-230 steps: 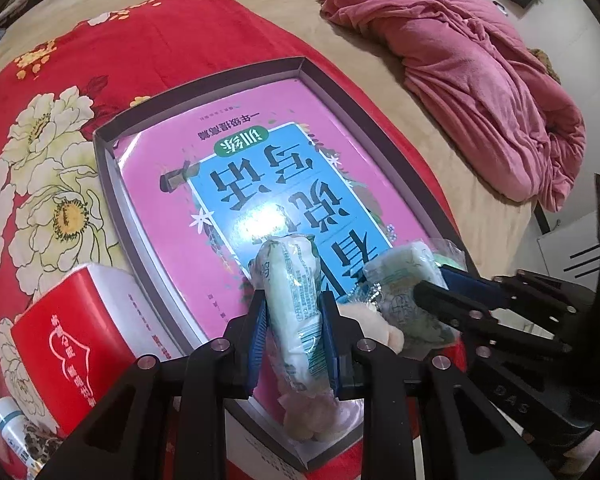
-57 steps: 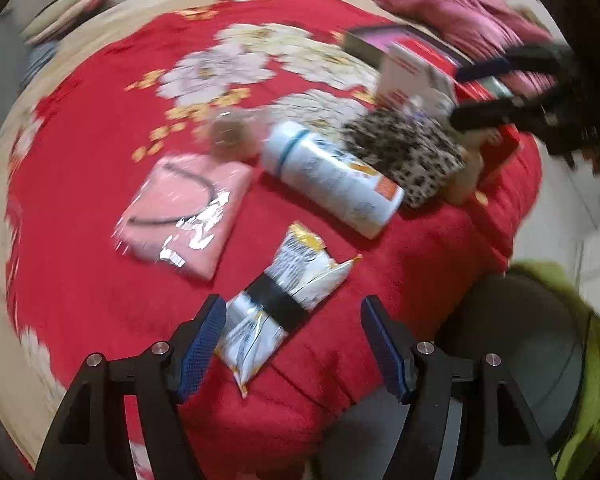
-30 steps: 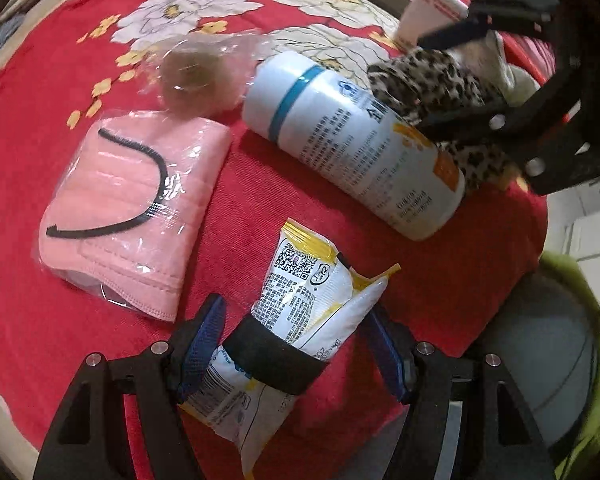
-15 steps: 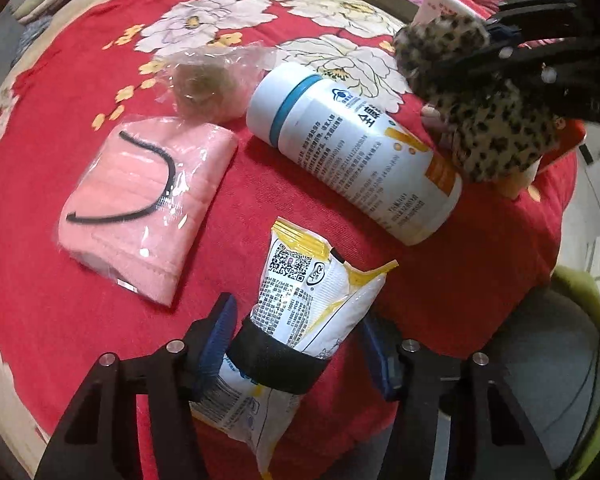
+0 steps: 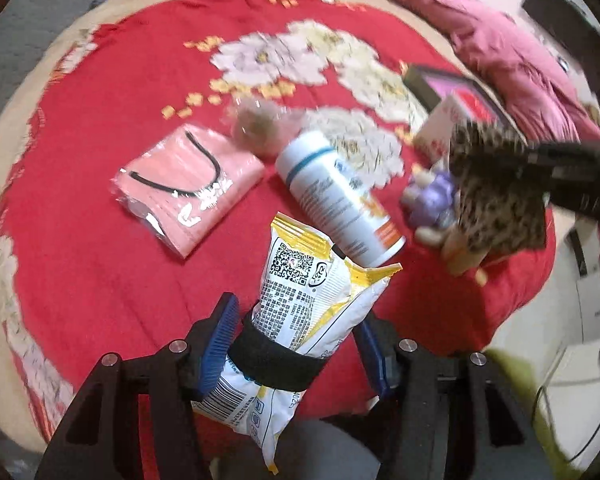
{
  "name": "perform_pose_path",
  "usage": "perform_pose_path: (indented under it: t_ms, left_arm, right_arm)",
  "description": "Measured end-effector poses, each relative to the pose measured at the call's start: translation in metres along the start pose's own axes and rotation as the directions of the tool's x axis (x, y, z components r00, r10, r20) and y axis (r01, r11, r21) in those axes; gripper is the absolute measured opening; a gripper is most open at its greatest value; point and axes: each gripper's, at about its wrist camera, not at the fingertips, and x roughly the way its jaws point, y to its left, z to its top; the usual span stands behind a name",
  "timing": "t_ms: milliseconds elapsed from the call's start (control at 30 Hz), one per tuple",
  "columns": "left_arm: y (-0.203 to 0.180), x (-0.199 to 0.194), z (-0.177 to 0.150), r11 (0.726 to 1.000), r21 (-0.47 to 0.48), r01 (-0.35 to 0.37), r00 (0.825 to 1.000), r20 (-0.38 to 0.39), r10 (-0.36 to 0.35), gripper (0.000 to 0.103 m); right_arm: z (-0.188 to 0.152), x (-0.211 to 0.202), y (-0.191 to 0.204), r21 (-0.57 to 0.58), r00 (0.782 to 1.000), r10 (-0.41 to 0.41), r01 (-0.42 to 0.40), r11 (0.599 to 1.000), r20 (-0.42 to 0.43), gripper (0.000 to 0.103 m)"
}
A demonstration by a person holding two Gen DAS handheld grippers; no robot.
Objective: Organize soft objects
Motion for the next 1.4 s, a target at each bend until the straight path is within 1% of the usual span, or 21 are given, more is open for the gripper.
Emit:
perform_pose_path:
  t_ms: [100, 133, 267, 433, 633, 733, 1000, 1167, 1233, 1300, 1400]
  left_arm:
    - [-0.008, -0.015, 0.008, 0.999, -0.034, -0.018, 1.000, 0.025, 0.019, 0.058]
    - [-0.020, -0.012, 0.015, 0.999, -0.043, -0.014, 0.999, 0.039, 0.016, 0.058]
    - [-0.029, -0.027, 0.029, 0.998, -0.056, -0.003, 0.996, 0.085, 0.008, 0.058]
    - [-0.049, -0.049, 0.046, 0.999, -0.036, -0.006, 0.992, 0.127, 0.010, 0.058]
    - [-0.069, -0.066, 0.066, 1.000, -0.018, 0.007, 0.987, 0.161, -0.004, 0.058]
    - [-0.081, -0.074, 0.074, 1.000, 0.003, 0.028, 0.982, 0.186, -0.029, 0.058]
    - [-0.110, -0.083, 0.093, 0.998, 0.042, 0.048, 0.978, 0.201, -0.056, 0.058]
    - [-0.136, -0.088, 0.103, 0.993, 0.093, 0.067, 0.973, 0.213, -0.086, 0.058]
    - [-0.147, -0.088, 0.107, 0.991, 0.110, 0.077, 0.972, 0.215, -0.100, 0.058]
    - [-0.158, -0.087, 0.110, 0.988, 0.127, 0.088, 0.971, 0.212, -0.114, 0.058]
    - [-0.177, -0.085, 0.115, 0.984, 0.149, 0.098, 0.969, 0.211, -0.128, 0.058]
  right_arm:
    - [-0.006, -0.012, 0.000, 0.022, 0.999, -0.002, 0.002, 1.000, 0.032, 0.014]
    - [-0.008, -0.015, -0.002, 0.034, 0.999, 0.001, -0.003, 0.999, 0.038, 0.014]
    - [-0.015, -0.034, -0.006, 0.070, 0.997, 0.000, -0.005, 0.998, 0.075, 0.014]
    - [-0.017, -0.061, -0.019, 0.109, 0.993, -0.011, -0.001, 0.994, 0.117, 0.014]
    - [-0.018, -0.096, -0.035, 0.132, 0.984, -0.050, 0.027, 0.991, 0.170, 0.014]
    - [-0.017, -0.112, -0.042, 0.142, 0.979, -0.058, 0.030, 0.989, 0.194, 0.014]
    - [-0.019, -0.149, -0.064, 0.186, 0.964, -0.099, 0.053, 0.981, 0.248, 0.014]
    - [-0.029, -0.177, -0.096, 0.255, 0.950, -0.139, 0.066, 0.965, 0.279, 0.014]
    - [-0.034, -0.187, -0.110, 0.283, 0.945, -0.145, 0.059, 0.957, 0.293, 0.014]
    - [-0.039, -0.195, -0.123, 0.309, 0.939, -0.178, 0.083, 0.948, 0.294, 0.014]
    - [-0.045, -0.204, -0.139, 0.338, 0.934, -0.186, 0.076, 0.938, 0.305, 0.014]
